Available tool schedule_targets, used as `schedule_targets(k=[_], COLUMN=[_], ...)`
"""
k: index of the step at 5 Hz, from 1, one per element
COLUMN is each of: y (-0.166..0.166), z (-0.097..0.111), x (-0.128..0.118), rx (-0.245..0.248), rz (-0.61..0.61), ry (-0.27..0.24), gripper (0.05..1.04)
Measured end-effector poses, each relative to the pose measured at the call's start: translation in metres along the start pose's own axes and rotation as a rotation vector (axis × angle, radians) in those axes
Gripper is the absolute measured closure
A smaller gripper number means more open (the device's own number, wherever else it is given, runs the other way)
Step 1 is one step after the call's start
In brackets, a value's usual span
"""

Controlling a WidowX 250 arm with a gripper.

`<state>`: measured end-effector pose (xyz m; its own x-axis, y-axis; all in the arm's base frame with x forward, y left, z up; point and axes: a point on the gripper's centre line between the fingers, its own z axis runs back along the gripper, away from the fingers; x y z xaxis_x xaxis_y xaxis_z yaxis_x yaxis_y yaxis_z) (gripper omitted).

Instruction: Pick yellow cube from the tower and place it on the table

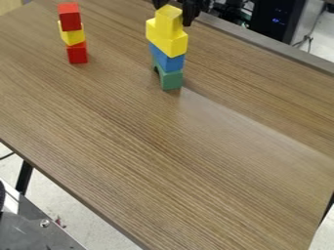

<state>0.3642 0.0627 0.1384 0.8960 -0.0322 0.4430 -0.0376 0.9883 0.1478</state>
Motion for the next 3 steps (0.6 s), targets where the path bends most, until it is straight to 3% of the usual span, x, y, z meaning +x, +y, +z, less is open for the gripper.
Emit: schedule_targets(k=[1, 3], y=[0.0009, 0.0070], z=[-0.0016, -0.0019], x=[0.0004, -0.0010], rx=[0.004, 0.019], rz=[-0.007, -0.004], ry=[-0.003, 0.003], gripper=[0.545, 0.545])
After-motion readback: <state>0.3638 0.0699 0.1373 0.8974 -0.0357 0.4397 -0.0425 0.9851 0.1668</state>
